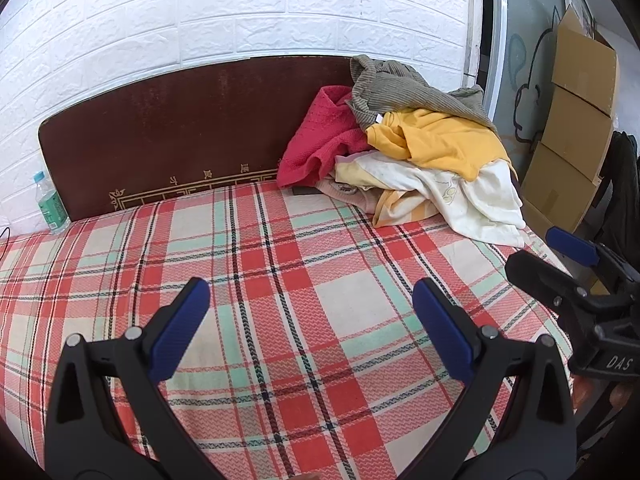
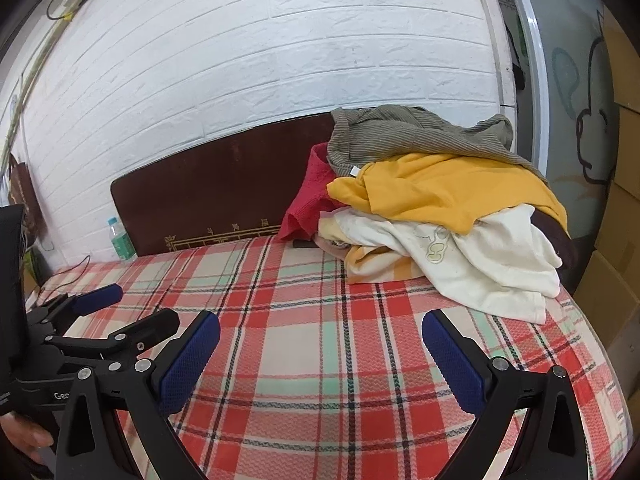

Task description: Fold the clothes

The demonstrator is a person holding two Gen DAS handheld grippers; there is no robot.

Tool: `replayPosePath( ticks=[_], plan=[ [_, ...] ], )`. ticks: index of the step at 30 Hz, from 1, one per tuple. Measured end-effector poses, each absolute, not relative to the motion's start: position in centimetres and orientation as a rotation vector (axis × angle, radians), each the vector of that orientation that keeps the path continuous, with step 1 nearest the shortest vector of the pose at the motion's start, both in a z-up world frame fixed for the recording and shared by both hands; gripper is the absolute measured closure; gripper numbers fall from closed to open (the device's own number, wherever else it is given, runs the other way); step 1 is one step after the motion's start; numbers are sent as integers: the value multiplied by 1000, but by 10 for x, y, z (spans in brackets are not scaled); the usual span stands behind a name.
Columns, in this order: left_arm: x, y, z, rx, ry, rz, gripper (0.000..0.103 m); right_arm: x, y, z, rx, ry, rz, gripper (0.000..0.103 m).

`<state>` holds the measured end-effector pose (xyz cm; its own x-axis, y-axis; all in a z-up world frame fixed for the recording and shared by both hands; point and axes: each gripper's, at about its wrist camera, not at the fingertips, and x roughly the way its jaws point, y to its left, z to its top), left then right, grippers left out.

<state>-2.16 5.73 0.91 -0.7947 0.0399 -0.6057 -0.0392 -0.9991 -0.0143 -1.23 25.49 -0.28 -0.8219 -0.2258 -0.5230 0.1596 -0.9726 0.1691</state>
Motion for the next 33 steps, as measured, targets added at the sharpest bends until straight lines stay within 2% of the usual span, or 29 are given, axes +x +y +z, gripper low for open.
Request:
replayPosePath(
  ticks=[5, 15, 23, 30, 32, 33],
  plan=[
    [-25, 58, 6, -1001, 1, 2932, 1, -21, 255, -8, 872, -193, -2749, 0],
    [-40, 55, -6, -1052, 30, 2934, 1, -67, 275, -6, 946, -53, -2839, 0],
    [-60, 45, -18, -1108, 35, 2953, 1, -167, 296, 1, 908, 222, -2964, 0],
    [-84, 36, -36, -1201, 18, 2951, 1, -242, 277, -26, 957, 537, -2852, 0],
    [-90, 34, -43, -1236, 18, 2945, 1, -259, 273, -40, 1032, 648, -2829, 3],
    [-92, 33, -45, -1250, 20, 2942, 1, -267, 276, -44, 1061, 648, -2834, 13]
  ],
)
